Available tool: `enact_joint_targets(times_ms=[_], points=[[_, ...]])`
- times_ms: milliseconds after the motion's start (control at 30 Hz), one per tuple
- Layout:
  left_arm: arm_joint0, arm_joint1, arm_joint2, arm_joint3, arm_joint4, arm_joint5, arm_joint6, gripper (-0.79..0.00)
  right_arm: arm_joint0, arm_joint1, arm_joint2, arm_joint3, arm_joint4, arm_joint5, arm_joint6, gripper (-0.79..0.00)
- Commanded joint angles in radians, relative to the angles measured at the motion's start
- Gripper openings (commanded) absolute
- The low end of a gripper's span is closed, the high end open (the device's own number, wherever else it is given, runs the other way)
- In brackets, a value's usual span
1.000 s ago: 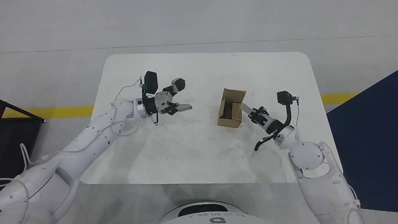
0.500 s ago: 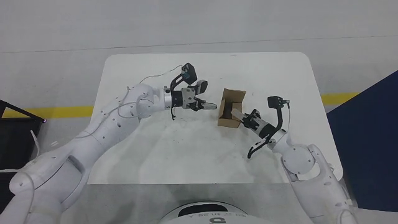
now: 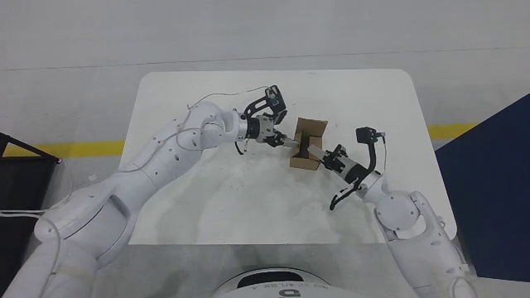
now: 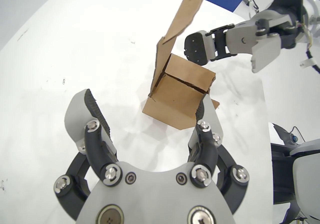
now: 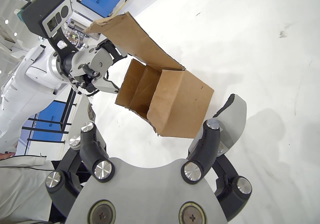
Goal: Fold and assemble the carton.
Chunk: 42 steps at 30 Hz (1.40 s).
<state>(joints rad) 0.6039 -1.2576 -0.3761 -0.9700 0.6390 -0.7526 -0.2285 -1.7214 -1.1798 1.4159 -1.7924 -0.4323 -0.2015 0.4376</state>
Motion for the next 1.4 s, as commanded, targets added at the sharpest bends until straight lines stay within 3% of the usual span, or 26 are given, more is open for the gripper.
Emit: enact_joint_targets(times_ms=[0, 300, 533, 633, 933, 1100, 1200, 1367], points=[[-0.009, -0.013, 0.000, 0.018, -0.009, 0.004, -0.025, 0.000, 0.008, 0.000, -0.009, 0.003, -0.005, 0.002, 0.003, 0.000], [-0.030, -0.061, 0.013, 0.102, -0.074, -0.061, -0.157, 0.000, 0.039, 0.000, -0.030, 0.017, -0.005, 0.012, 0.008, 0.000], [-0.056, -0.079, -0.011, 0.124, -0.030, -0.113, -0.093, 0.000, 0.059, 0.000, -0.038, 0.026, 0.007, 0.014, 0.012, 0.000], [-0.054, -0.069, -0.046, 0.114, 0.011, -0.163, 0.021, 0.000, 0.066, 0.000, -0.038, 0.032, 0.022, 0.015, 0.010, 0.000], [-0.051, -0.068, -0.049, 0.115, 0.012, -0.158, 0.025, 0.000, 0.066, 0.000, -0.038, 0.032, 0.022, 0.015, 0.010, 0.000], [0.013, -0.008, -0.145, 0.074, -0.026, -0.118, 0.027, 0.000, 0.066, 0.000, -0.038, 0.032, 0.022, 0.015, 0.010, 0.000], [0.079, 0.043, -0.213, -0.014, -0.154, -0.079, -0.120, 0.000, 0.066, 0.000, -0.038, 0.032, 0.022, 0.015, 0.010, 0.000], [0.178, 0.120, -0.314, -0.231, -0.624, 0.206, -0.688, 0.000, 0.066, 0.000, -0.038, 0.032, 0.022, 0.015, 0.010, 0.000]])
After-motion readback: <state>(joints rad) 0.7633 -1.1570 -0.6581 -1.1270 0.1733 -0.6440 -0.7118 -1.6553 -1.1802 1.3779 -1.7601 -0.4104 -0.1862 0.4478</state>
